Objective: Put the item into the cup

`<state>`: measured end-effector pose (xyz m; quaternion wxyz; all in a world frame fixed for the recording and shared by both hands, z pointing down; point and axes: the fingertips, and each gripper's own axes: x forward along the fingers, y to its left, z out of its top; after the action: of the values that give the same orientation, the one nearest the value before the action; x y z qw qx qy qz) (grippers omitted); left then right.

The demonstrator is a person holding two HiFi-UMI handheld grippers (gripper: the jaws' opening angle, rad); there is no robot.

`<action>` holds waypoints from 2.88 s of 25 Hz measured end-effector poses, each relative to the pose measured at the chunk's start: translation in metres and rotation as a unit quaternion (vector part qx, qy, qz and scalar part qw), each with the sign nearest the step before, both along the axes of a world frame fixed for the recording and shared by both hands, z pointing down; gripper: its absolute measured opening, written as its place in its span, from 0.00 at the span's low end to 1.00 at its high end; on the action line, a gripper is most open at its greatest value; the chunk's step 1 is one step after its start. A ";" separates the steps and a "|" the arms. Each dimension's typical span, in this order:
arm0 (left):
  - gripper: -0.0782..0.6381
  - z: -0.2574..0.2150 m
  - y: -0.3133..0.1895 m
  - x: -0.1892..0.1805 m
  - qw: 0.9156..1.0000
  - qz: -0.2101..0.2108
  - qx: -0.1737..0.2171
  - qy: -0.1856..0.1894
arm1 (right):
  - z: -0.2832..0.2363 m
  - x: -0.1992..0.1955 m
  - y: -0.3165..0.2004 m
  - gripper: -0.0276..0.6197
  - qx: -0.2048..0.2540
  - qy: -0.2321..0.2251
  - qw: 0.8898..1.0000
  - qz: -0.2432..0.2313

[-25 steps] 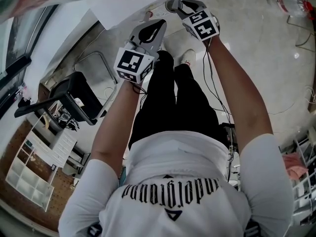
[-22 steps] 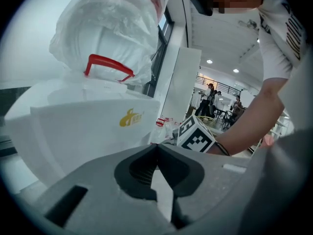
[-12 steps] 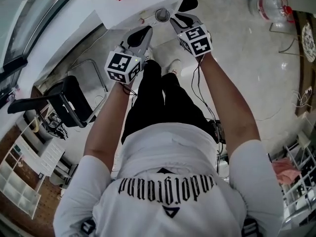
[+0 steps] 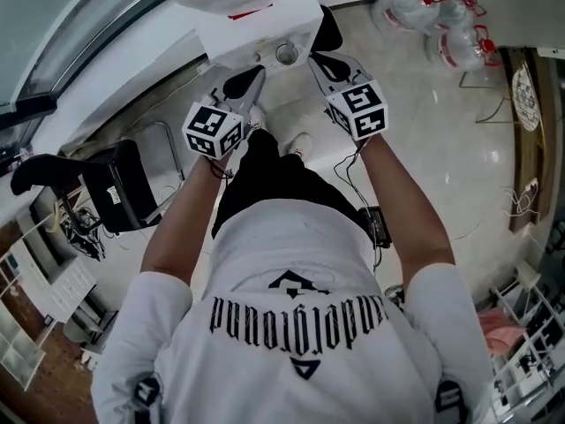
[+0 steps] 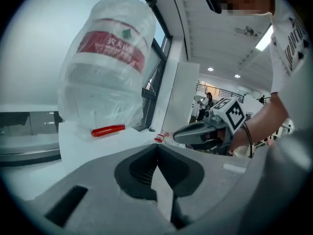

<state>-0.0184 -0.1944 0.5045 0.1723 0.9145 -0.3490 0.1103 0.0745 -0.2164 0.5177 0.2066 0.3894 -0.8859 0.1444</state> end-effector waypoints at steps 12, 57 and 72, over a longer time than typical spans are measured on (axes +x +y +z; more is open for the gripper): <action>0.13 -0.126 0.039 -0.018 0.997 -0.003 0.079 0.023 | -0.154 -0.005 0.045 0.07 0.076 -0.046 0.995 -0.050; 0.13 -0.257 0.174 -0.175 0.988 0.070 0.117 0.077 | -0.278 -0.129 0.185 0.07 0.161 -0.067 0.985 0.006; 0.13 -0.243 0.230 -0.237 0.981 0.135 0.100 0.101 | -0.271 -0.206 0.248 0.07 0.155 -0.049 0.986 0.029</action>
<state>-0.2550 0.0356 0.2618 0.0980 0.9722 -0.2125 0.0038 -0.1315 0.0314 0.2467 0.0958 0.4345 -0.8950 0.0304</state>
